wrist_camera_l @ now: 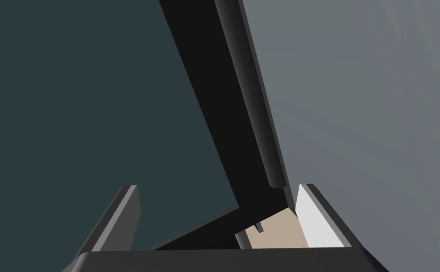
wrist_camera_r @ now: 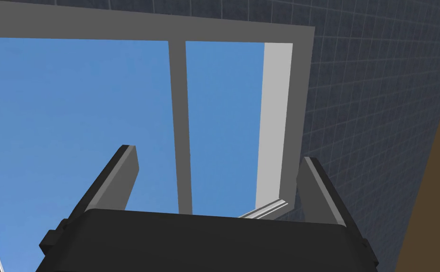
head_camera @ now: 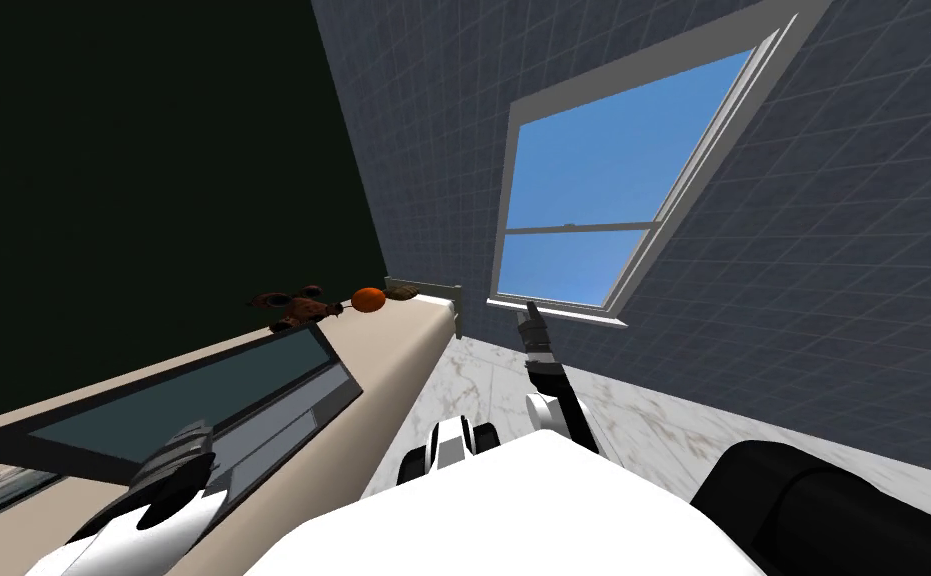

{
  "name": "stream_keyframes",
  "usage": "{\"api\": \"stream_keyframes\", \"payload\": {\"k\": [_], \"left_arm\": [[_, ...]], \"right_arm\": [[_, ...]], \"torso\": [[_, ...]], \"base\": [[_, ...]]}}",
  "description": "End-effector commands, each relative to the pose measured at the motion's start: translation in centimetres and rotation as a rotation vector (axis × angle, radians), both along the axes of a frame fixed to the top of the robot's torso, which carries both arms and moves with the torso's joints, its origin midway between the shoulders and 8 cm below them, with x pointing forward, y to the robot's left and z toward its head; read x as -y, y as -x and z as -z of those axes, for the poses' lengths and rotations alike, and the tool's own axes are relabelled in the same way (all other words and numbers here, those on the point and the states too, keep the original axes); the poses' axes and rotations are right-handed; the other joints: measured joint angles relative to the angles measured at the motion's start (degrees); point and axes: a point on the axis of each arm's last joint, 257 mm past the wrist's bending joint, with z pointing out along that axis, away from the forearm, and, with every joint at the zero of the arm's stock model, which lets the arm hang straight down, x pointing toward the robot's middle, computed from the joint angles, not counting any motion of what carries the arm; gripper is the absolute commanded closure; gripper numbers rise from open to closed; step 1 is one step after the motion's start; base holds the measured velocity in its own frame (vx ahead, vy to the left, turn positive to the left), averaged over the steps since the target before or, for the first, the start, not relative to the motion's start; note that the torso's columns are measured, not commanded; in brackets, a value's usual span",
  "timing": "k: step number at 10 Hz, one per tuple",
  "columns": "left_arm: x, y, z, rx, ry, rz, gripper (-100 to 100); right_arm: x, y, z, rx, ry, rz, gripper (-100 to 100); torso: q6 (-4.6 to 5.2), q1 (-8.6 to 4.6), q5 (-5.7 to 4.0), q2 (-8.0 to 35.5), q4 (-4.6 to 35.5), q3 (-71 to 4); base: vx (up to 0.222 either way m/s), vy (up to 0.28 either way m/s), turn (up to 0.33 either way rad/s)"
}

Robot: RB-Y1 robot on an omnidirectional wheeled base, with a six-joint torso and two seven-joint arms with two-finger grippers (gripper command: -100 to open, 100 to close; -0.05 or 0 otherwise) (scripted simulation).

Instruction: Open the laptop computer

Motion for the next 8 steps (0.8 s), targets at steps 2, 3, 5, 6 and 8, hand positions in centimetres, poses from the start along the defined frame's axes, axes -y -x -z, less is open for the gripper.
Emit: {"api": "stream_keyframes", "payload": {"k": [2,3,5,6,8], "left_arm": [[-1.0,4.9,3.4,-0.084,0.023,-0.052,-100],[-2.5,6.9,1.0,-0.046,-0.006,-0.12,-100],[-3.4,9.3,-1.5,-0.035,-0.042,-0.172,-100],[-3.5,10.5,-1.0,-0.034,-0.03,-0.188,-100],[-3.9,13.6,0.1,-0.077,-0.027,-0.212,-100]], "right_arm": [[0.0,0.0,0.0,0.0,0.0,0.0,0],[0.0,0.0,0.0,0.0,0.0,0.0,0],[0.0,0.0,0.0,0.0,0.0,0.0,0],[0.0,0.0,0.0,0.0,0.0,0.0,0],[0.0,0.0,0.0,0.0,0.0,0.0,0]], "torso": [[-0.13,0.29,0.17,0.4,0.1,0.3],[-0.14,0.34,0.12,0.5,0.1,0.3],[0.3,0.38,-0.03,0.5,0.3,0.4],[0.42,-0.02,-0.3,0.3,0.4,0.2],[0.15,-0.38,-0.37,0.1,0.2,0.1]], "base": [[0.017,-0.009,0.011],[-0.04,0.056,-0.374],[-0.081,0.056,-0.407],[-0.028,0.025,-0.145],[0.018,0.001,-0.008]]}}
